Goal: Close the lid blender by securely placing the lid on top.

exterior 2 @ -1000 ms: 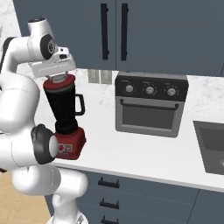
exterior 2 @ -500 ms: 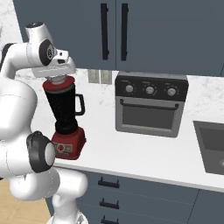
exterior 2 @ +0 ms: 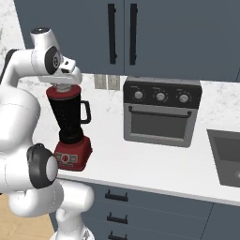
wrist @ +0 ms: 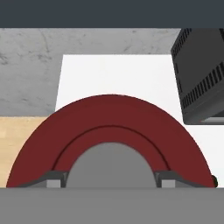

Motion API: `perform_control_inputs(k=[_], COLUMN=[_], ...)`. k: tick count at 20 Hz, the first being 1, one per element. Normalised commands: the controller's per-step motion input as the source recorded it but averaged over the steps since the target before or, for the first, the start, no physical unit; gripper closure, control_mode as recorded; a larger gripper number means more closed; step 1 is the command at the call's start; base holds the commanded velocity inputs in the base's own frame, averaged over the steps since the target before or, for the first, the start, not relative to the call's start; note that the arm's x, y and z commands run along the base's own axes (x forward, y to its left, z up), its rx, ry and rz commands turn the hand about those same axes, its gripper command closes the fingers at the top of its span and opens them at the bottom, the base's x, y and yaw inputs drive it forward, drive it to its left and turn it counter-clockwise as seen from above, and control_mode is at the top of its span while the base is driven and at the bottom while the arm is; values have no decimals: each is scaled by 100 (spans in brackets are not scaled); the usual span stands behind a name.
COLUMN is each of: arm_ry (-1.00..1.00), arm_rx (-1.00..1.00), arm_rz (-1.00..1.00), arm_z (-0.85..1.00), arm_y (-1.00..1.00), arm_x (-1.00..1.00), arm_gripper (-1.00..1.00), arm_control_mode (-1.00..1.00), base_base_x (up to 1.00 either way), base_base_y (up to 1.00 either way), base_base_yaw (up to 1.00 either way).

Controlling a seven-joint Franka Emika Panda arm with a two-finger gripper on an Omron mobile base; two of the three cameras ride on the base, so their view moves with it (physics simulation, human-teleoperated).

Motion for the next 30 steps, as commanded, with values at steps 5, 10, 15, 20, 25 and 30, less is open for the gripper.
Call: perform_control_inputs(k=[5, 10, 15, 20, 25, 30], arm_ry=[0, 0, -1, 0, 0, 0], arm_rx=[3, 0, 0, -1, 0, 0], arm_rz=[-15, -8, -5, -2, 0, 0], arm_z=[-5, -28, -33, -29, -6, -4], arm_y=[0, 0, 5, 11, 0, 0], arm_x=[12, 2, 0, -3, -26, -39], arm_gripper=[100, 100, 100, -100, -100, -100], arm_control_mode=[-100, -100, -100, -100, -100, -100], base_base_x=[0, 0, 0, 0, 0, 0], base_base_y=[0, 0, 0, 0, 0, 0], base_base_yaw=[0, 0, 0, 0, 0, 0])
